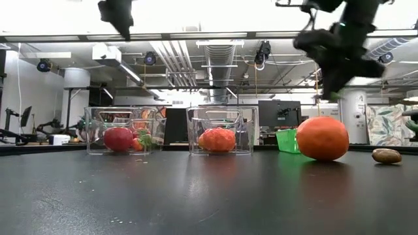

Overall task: Sort produce into baskets
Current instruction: Put the green chili pepper into the green bin, then put the orange into the left transparent bin

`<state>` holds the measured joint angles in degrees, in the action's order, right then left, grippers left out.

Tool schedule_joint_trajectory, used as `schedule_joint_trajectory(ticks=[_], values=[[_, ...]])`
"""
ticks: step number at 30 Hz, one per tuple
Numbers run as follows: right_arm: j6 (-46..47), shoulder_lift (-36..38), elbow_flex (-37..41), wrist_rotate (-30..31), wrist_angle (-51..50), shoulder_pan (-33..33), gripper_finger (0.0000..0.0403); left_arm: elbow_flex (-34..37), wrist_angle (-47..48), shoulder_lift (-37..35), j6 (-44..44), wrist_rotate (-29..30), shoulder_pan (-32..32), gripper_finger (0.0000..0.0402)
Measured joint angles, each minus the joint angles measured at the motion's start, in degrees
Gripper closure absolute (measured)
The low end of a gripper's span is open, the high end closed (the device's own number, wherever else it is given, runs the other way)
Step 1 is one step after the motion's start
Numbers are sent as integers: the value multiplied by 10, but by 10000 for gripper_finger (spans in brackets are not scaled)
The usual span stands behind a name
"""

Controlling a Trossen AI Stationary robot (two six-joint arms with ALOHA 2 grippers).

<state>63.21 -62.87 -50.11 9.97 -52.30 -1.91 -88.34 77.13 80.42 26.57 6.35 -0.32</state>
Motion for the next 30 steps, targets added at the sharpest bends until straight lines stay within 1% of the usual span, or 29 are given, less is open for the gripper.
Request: schedule_joint_trajectory(ticks=[4, 8, 12, 17, 22, 26, 30], values=[[-87, -11, -53, 33, 0, -70, 370, 61, -15, 0, 50, 0, 24, 157], [-168, -30, -91, 38, 5, -149, 370, 104, -31, -2, 105, -7, 48, 157], [-220, -58, -120, 38, 4, -220, 370, 120, -55, -6, 143, -13, 76, 157], [-254, -108, -145, 38, 6, -290, 362, 119, -94, -7, 164, -9, 95, 157], [-283, -159, -160, 27, 3, -325, 326, 106, -109, -7, 170, 17, 98, 157], [-292, -188, -162, 19, 2, -331, 294, 97, -110, -7, 170, 32, 97, 157], [-298, -196, -162, 16, 2, -330, 267, 96, -110, -7, 170, 36, 98, 157]])
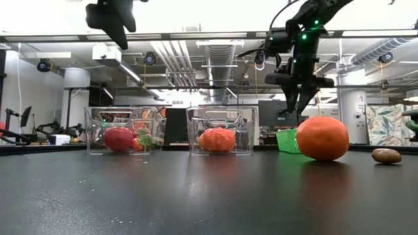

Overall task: Sort produce into baskets
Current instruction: Put the orange into the left transparent bin

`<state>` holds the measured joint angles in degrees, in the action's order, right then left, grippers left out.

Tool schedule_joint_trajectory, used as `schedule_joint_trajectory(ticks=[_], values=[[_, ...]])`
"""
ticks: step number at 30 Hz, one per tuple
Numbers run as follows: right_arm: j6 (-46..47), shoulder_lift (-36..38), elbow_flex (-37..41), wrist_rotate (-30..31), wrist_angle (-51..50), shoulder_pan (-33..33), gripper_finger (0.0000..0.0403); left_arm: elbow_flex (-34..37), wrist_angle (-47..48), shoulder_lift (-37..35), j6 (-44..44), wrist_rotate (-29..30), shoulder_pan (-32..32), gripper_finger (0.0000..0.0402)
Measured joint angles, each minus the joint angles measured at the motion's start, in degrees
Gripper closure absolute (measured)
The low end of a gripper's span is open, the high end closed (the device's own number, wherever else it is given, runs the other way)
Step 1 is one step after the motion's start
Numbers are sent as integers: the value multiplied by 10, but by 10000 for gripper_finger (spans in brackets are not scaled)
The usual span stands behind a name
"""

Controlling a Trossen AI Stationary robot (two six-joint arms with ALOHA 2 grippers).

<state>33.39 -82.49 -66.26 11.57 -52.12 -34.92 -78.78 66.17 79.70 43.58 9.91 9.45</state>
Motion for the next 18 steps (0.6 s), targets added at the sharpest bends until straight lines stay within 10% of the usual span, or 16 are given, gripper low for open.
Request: schedule_joint_trajectory(ticks=[10, 18], values=[[39, 59, -21, -138, -77, 23, 165, 1, 0, 0, -28, 1, 0, 157], [152, 101, -22, -167, -132, 161, 50, 1, -1, 0, -50, 3, -1, 157]])
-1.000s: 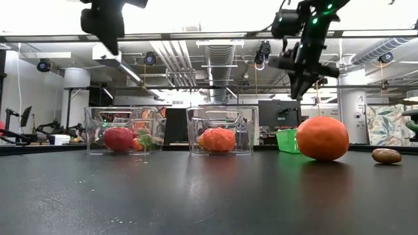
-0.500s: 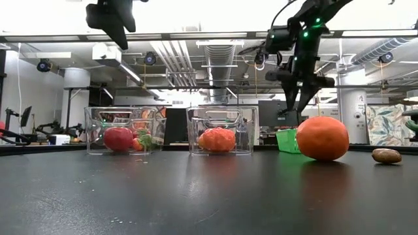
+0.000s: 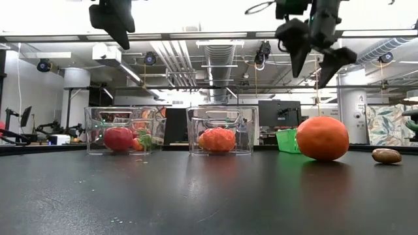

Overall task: Sort produce into baskets
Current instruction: Put the orange into the left transparent bin

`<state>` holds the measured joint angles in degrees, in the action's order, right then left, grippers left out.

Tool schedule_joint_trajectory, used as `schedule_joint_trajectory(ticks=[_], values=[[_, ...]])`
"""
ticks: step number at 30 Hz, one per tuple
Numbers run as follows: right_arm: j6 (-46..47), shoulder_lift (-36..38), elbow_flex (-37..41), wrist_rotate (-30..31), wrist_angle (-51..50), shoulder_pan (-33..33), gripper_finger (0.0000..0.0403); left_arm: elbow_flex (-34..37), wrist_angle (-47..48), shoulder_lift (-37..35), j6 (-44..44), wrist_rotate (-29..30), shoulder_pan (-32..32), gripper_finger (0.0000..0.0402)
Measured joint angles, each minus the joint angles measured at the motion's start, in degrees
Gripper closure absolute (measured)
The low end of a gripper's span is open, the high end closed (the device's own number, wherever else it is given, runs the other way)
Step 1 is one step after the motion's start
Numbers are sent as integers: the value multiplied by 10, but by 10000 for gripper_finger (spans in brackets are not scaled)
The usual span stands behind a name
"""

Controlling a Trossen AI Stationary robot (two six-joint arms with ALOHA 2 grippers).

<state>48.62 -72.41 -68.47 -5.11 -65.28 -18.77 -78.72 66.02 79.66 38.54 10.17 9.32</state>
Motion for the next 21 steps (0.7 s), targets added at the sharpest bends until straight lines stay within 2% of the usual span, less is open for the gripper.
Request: schedule_joint_trajectory(ticks=[3, 7, 14, 16, 21], values=[[56, -6, 1, 3, 4, 59, 33, 0, 0, 0, -4, 1, -1, 157], [109, -34, 6, 11, 14, 119, 30, 0, 0, 0, -6, 14, 0, 157], [127, -105, 9, 5, 19, 167, 29, -4, -1, -1, -6, 14, 0, 157], [90, -121, 9, 1, 32, 176, 29, -10, 0, -1, -7, 15, 0, 157], [-81, -144, 7, -13, 46, 192, 29, -43, 1, -11, -36, 15, 0, 164]])
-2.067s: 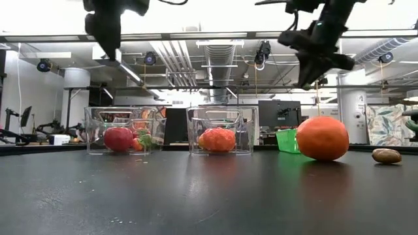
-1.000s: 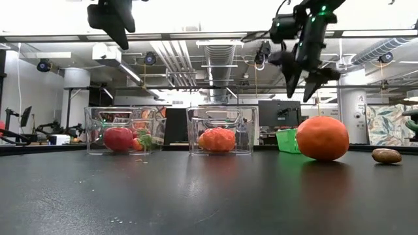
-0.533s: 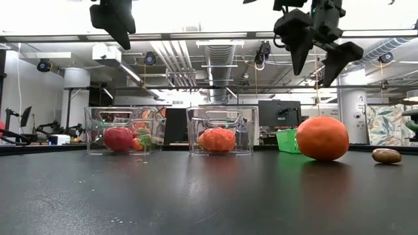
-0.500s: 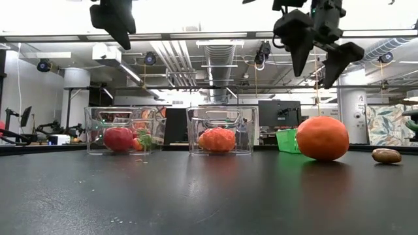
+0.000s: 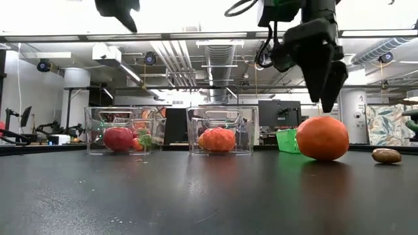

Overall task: Sort produce into baskets
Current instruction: Put the orange into the left transparent bin

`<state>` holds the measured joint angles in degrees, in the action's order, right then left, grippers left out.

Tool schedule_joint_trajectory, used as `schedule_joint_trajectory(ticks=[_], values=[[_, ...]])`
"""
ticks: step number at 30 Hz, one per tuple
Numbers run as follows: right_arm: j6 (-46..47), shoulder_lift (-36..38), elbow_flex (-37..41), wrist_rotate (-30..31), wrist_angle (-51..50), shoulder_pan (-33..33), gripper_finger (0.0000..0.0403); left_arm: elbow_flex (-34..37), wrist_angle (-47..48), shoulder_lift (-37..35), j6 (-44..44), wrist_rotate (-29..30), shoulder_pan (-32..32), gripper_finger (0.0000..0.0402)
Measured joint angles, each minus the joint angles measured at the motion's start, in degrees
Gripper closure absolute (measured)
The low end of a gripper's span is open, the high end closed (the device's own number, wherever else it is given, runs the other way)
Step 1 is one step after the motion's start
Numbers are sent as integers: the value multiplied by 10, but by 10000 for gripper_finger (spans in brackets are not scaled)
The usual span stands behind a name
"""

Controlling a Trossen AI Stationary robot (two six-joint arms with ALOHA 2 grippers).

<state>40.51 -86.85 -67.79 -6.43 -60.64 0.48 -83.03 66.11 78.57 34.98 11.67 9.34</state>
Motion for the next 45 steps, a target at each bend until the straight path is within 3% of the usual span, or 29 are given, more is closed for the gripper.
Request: schedule_joint_trajectory(ticks=[4, 21, 25, 35, 41, 45], values=[[-53, -3, 5, 0, -1, -4, 29, -38, 8, -9, -20, 23, 0, 170], [-112, -87, 24, 2, 84, -6, 36, -160, 13, -29, -82, 105, 0, 170], [-106, -86, 24, 2, 113, -6, 67, -158, 17, -41, -90, 114, 0, 170], [-86, -85, 25, 1, 115, -8, 191, -139, 39, -62, -83, 140, 0, 170], [-84, -83, 20, 0, 113, -10, 201, -129, 39, -69, -65, 144, 0, 171], [-82, -72, -27, -1, 124, -22, 201, -128, 39, -69, -60, 144, 0, 171]])
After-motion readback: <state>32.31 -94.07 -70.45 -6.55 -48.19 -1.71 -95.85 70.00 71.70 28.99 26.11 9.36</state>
